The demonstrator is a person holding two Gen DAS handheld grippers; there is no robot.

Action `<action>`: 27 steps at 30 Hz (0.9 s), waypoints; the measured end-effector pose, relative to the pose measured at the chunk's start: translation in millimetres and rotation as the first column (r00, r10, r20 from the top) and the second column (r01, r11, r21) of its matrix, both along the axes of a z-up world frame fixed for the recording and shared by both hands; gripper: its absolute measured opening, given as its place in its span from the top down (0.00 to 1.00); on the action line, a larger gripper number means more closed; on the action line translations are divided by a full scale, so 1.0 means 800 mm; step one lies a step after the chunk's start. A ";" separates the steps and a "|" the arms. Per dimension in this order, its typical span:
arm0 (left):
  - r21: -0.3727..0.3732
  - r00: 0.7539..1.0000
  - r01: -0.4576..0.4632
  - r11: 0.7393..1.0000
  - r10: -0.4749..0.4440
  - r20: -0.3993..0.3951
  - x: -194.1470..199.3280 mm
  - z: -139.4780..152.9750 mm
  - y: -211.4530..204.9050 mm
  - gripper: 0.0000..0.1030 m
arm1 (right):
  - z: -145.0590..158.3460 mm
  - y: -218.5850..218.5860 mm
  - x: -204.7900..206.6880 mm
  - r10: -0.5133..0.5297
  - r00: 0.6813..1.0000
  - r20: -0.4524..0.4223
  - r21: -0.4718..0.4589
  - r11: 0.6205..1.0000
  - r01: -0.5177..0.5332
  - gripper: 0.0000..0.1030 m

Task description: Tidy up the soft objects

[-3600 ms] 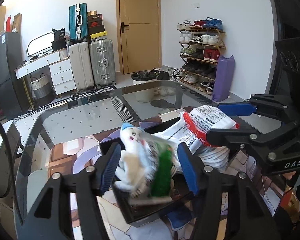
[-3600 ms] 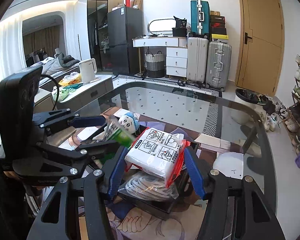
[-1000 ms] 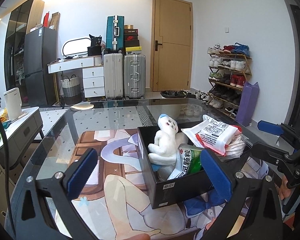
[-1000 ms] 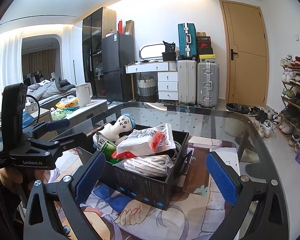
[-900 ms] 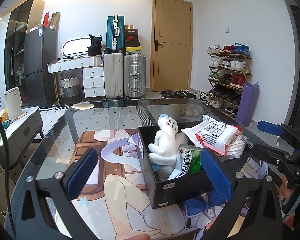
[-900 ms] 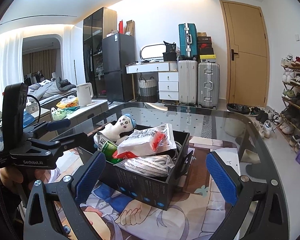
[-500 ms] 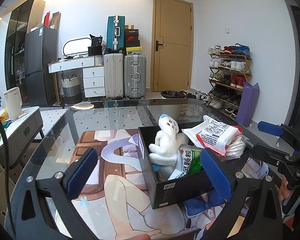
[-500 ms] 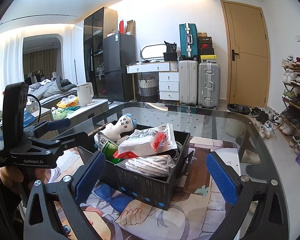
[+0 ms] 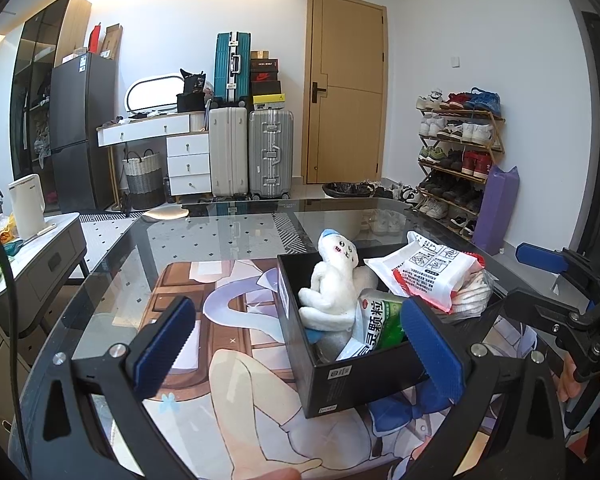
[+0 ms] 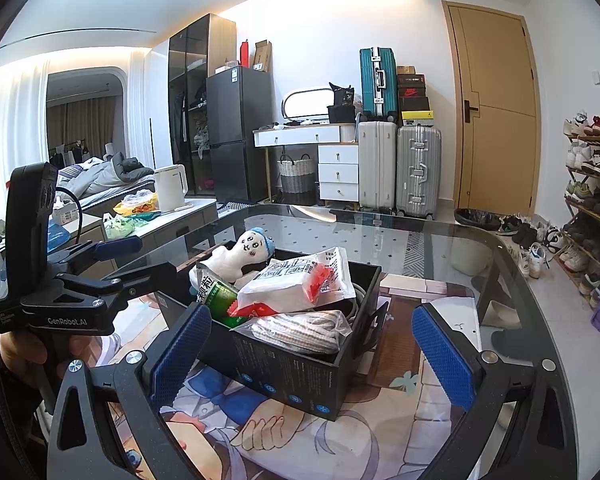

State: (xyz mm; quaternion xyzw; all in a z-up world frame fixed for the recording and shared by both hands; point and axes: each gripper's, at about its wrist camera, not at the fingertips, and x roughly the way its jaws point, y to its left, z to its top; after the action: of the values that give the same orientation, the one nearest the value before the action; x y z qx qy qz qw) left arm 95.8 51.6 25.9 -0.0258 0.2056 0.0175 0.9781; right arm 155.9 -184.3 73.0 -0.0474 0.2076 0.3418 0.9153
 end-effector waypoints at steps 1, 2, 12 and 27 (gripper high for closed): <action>0.000 1.000 0.000 1.000 0.000 0.000 0.000 0.001 0.001 0.00 | 0.000 0.000 0.000 -0.001 1.000 -0.001 -0.001 1.000 0.001 0.01; 0.001 1.000 -0.001 1.000 0.001 0.000 0.000 0.001 0.000 0.00 | 0.000 0.000 -0.001 -0.001 1.000 0.000 0.000 1.000 0.001 0.01; 0.001 1.000 0.001 1.000 -0.001 0.003 0.001 0.004 -0.001 0.00 | 0.000 0.000 -0.002 -0.001 1.000 0.003 -0.001 1.000 0.001 0.01; 0.003 1.000 0.000 1.000 0.000 0.003 0.000 0.003 -0.001 0.00 | 0.001 0.003 -0.001 0.002 1.000 0.004 -0.004 1.000 -0.002 0.01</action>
State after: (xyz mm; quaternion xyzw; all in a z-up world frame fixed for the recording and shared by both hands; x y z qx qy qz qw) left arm 96.0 50.9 28.0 -0.0244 0.2041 0.0178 0.9785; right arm 155.3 -182.1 73.8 -0.0503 0.2064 0.3424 0.9152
